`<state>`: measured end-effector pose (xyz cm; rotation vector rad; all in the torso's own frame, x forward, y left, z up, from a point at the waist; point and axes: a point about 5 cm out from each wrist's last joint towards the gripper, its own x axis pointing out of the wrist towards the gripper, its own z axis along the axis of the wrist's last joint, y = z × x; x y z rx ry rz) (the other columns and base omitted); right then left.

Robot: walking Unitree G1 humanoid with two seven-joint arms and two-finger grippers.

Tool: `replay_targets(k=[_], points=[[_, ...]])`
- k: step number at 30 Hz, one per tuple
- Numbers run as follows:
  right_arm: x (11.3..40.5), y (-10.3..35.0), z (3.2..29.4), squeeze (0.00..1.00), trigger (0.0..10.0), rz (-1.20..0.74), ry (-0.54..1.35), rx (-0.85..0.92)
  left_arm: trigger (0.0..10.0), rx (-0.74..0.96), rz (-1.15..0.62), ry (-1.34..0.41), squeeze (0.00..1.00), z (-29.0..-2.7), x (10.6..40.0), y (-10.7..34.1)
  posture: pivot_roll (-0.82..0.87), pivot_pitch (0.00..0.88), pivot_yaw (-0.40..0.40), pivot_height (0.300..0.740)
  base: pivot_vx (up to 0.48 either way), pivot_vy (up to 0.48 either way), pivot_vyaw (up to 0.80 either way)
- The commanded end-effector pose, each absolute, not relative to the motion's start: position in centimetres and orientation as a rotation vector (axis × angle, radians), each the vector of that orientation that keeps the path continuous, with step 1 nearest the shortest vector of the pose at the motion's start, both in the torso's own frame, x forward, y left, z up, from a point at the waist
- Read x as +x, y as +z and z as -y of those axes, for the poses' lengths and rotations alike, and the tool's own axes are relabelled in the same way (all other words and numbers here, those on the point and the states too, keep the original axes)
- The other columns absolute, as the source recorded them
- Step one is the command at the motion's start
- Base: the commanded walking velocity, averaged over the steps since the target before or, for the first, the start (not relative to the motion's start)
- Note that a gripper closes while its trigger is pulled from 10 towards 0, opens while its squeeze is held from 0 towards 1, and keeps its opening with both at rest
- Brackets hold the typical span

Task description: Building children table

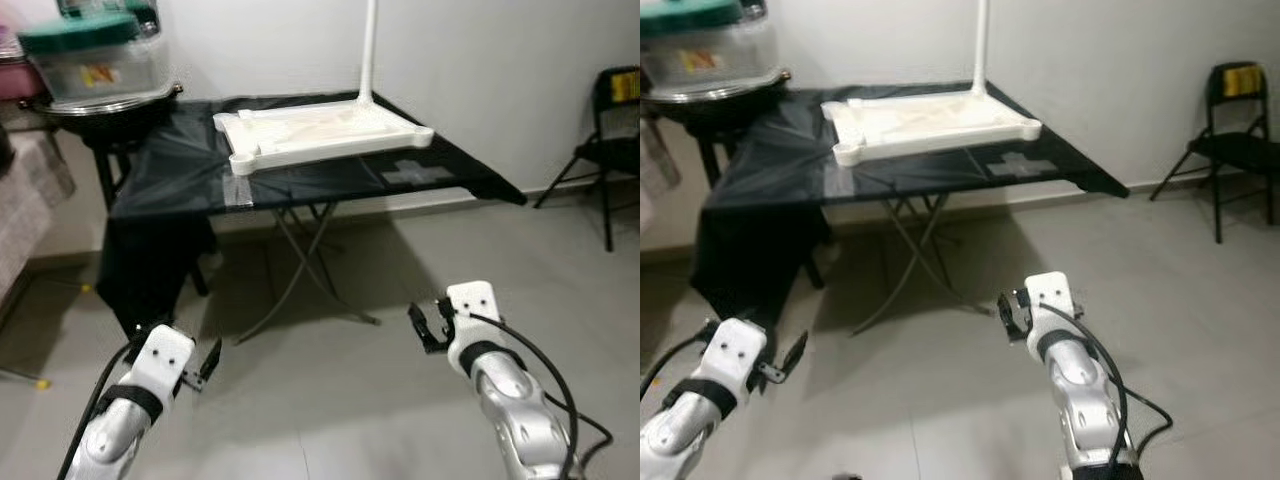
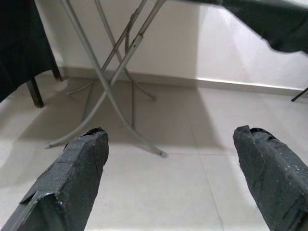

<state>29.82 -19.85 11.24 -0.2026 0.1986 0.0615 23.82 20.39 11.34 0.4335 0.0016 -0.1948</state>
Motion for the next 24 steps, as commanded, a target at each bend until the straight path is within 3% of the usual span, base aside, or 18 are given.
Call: replay_targets(k=[1, 5, 24], points=[[30.0, 11.0, 19.6, 0.0, 10.0, -0.198, 0.072, -0.204, 10.0, 0.441, -0.01, -0.2, 0.0, -20.5, 23.6, 11.4, 0.01, 0.0, -0.002, 0.605, 0.0, 0.0, 0.0], [29.7, 9.8, 18.4, 0.0, 10.0, -0.264, 0.07, -0.208, 10.0, 0.461, -0.067, -0.181, 0.0, -22.4, 22.5, 10.6, 0.03, 0.0, -0.018, 0.585, 0.0, 0.0, 0.0], [27.8, 7.6, 19.5, 0.0, 10.0, -0.401, 0.083, -0.266, 10.0, 0.445, -0.122, -0.187, 0.0, -21.6, 21.0, 9.1, 0.01, 0.0, -0.015, 0.515, 0.0, 0.0, 0.0]])
